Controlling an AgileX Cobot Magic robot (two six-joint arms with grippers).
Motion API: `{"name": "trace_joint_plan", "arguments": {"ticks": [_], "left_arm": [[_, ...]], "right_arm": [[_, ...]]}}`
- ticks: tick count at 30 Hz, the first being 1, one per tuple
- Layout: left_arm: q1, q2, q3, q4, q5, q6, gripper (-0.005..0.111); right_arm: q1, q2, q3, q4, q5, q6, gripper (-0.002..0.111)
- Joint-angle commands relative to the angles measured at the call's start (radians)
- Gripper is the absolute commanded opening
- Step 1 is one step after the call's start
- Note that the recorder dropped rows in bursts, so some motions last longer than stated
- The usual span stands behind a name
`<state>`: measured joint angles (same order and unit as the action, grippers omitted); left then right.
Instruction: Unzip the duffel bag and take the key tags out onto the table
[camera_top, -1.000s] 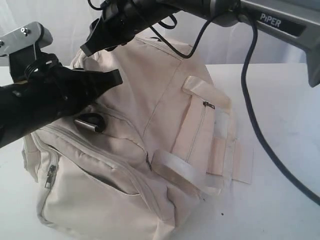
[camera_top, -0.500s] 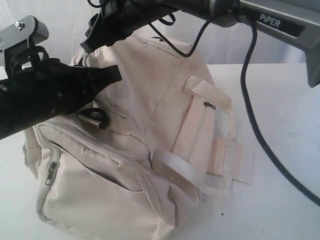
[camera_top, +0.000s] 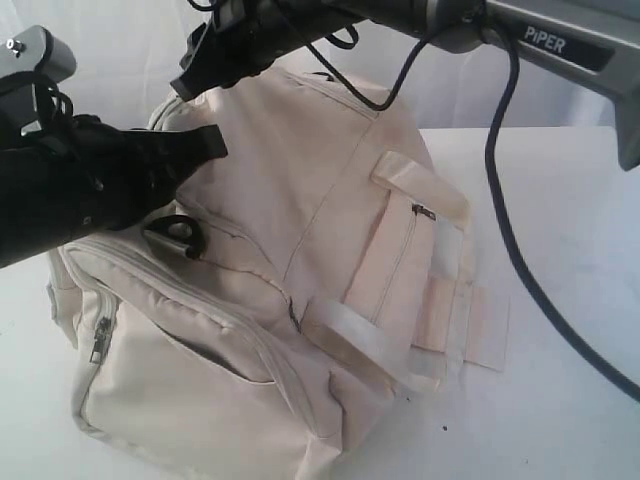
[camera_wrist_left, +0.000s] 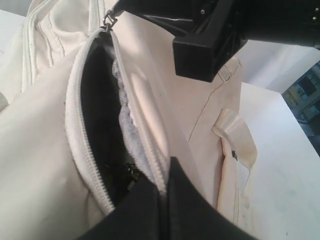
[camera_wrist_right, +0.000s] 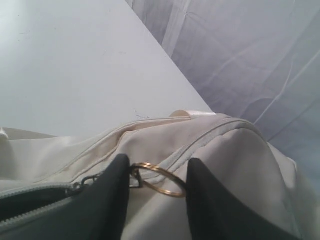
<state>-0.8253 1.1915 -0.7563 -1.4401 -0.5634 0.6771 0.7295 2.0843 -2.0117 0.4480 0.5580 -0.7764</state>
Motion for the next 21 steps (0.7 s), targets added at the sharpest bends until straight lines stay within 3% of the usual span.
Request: {"name": "trace_joint_plan", "arguments": {"ticks": [1, 14, 21], "left_arm": [[-0.002, -0.045, -0.001, -0.109, 0.051, 0.130, 0.000], [-0.002, -0.177, 0.008, -0.304, 0.005, 0.428, 0.000], [-0.002, -0.221, 0.071, -0.304, -0.001, 0.423, 0.000]], "right_arm": [[-0.040, -0.017, -0.016, -0.026, -0.154, -0.006, 0.000], [-0.043, -0.019, -0.016, -0.034, -0.133, -0.006, 0.000], [-0.043, -0.024, -0.016, -0.054, -0.105, -0.006, 0.000]]}}
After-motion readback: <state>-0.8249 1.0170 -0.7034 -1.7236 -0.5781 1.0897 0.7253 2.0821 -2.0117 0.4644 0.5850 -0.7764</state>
